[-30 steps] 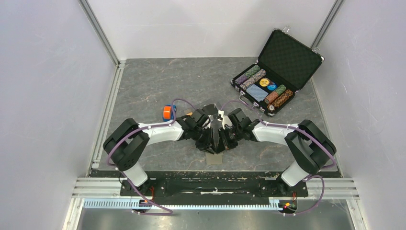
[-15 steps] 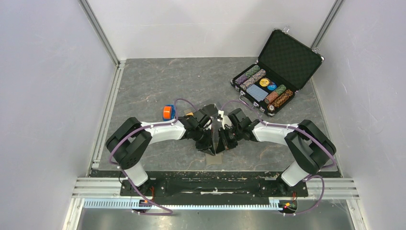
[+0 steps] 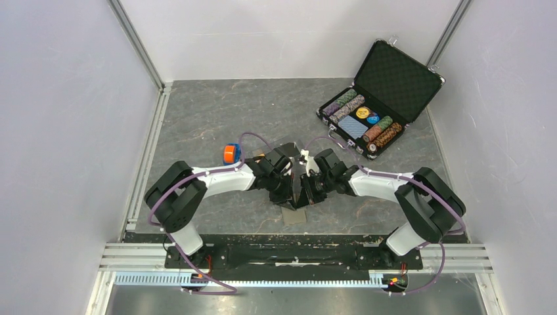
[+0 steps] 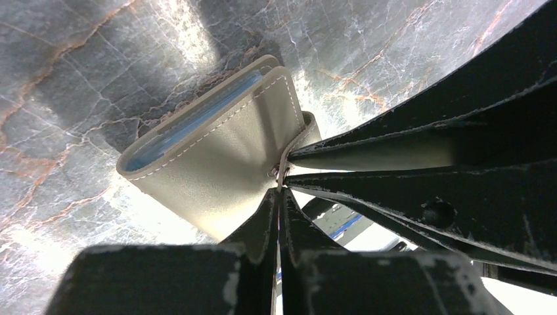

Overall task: Put the credit cards into the card holder
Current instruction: Close the card holder at the center of the board.

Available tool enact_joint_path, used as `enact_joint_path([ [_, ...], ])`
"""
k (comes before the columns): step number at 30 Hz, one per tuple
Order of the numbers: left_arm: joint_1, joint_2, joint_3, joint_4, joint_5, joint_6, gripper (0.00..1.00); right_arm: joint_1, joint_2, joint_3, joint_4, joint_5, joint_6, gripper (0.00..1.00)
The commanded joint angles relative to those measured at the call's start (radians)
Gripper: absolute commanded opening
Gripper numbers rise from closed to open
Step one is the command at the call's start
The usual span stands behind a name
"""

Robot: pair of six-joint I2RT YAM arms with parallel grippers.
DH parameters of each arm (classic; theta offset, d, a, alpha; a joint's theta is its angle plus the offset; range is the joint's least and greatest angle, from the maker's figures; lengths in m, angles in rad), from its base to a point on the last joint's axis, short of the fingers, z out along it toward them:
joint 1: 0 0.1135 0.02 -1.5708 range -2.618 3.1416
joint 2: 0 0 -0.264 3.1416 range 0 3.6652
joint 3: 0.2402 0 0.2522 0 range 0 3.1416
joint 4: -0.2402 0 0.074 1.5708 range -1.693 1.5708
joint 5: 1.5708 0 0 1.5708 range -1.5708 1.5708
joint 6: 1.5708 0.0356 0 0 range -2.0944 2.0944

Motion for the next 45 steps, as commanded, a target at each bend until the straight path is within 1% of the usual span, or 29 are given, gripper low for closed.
enact_joint_path([
  [1,0.001,-0.047,0.036,0.004,-0.043,0.025,0.02,-0.007,-0.028,-0.022,0.015,0.060,-0.021,0.17],
  [7,0.001,-0.056,0.044,-0.030,-0.080,0.032,0.02,-0.011,-0.047,-0.028,0.025,0.066,-0.017,0.17],
  [15,0.001,-0.049,0.050,-0.028,-0.077,0.032,0.02,-0.013,-0.049,-0.033,0.039,0.059,-0.017,0.17],
  [24,0.001,-0.031,0.053,-0.062,-0.101,0.039,0.02,-0.014,-0.060,-0.031,0.067,0.045,-0.011,0.18],
  [26,0.001,-0.024,0.051,-0.067,-0.105,0.039,0.02,-0.013,-0.062,-0.032,0.077,0.039,-0.012,0.19],
  [29,0.001,-0.014,0.051,-0.080,-0.112,0.046,0.02,-0.014,-0.061,-0.031,0.093,0.028,-0.009,0.23],
  [32,0.001,-0.006,0.048,-0.083,-0.112,0.048,0.02,-0.014,-0.048,-0.030,0.100,0.015,-0.002,0.25],
  [45,0.001,0.050,0.037,-0.082,-0.115,0.060,0.02,-0.012,0.072,0.003,0.100,-0.011,0.004,0.25],
])
